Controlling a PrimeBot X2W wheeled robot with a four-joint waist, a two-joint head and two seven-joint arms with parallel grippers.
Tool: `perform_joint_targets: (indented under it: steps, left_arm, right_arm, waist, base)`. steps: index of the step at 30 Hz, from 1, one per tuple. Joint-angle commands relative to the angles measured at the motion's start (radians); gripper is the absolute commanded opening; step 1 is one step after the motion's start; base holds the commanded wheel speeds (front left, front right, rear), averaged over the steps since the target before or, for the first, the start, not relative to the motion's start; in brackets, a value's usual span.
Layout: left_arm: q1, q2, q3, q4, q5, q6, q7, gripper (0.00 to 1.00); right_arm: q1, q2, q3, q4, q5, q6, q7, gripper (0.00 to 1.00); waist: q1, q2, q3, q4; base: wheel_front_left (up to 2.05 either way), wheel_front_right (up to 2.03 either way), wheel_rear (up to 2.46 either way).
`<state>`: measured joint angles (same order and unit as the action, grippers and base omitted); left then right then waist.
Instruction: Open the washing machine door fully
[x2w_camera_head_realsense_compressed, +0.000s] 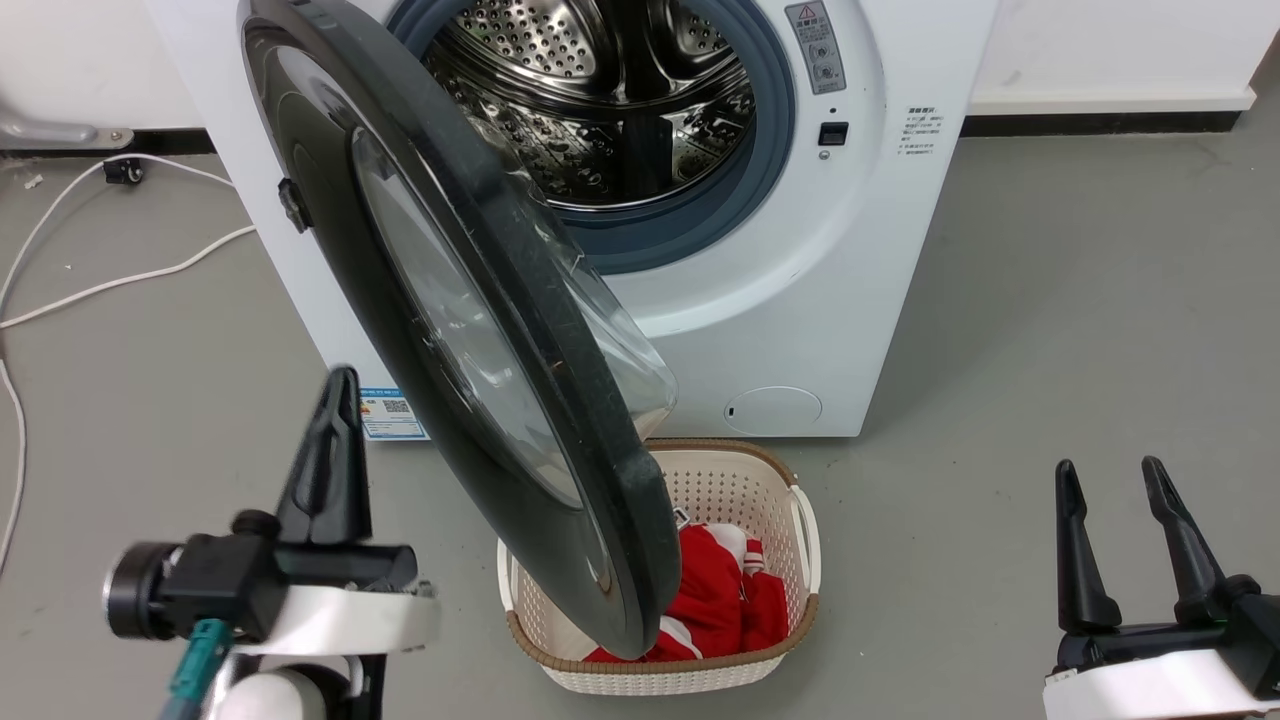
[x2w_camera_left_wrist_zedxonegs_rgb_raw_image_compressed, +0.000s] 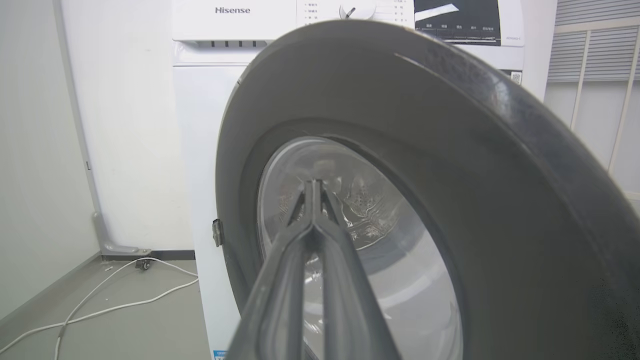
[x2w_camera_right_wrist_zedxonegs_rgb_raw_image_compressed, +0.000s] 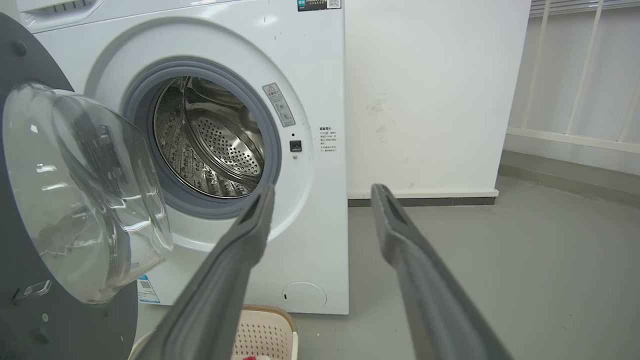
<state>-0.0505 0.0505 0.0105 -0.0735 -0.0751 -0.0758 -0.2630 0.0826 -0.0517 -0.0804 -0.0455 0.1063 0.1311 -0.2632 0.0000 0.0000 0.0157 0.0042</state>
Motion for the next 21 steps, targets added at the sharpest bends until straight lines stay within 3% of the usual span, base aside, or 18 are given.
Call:
perform_joint_targets:
  steps: [1,11,16,21]
  left_arm:
    - [-0.022,0.000,0.008,-0.045,-0.009,0.009,-0.002,0.00]
    - [-0.116,-0.001,-0.042,-0.405,0.026,-0.004,-0.002,0.00]
    - [-0.144,0.000,-0.172,-0.517,0.026,-0.026,-0.002,0.00]
    - [-0.102,0.012,-0.356,-0.483,0.009,-0.047,-0.002,0.00]
  right_arm:
    - [-0.005,0.003,-0.001,0.004,0.007,-0.001,-0.001,1.00]
    - [-0.011,0.003,0.007,0.011,0.018,-0.001,-0.002,1.00]
    - [-0.015,0.003,0.010,0.017,0.021,-0.001,-0.002,1.00]
    - [-0.011,0.003,0.011,0.023,0.024,-0.001,-0.002,1.00]
  waist:
    - [0.0000,0.0000,-0.002,0.002]
    - [0.0000,0.0000,0.001,-0.001]
    - [0.0000,0.0000,0.002,-0.009]
    - [0.0000,0.0000,0.001,-0.012]
  base:
    - [0.00,0.00,0.00]
    - [0.00,0.00,0.00]
    - [0.00,0.00,0.00]
    - [0.00,0.00,0.00]
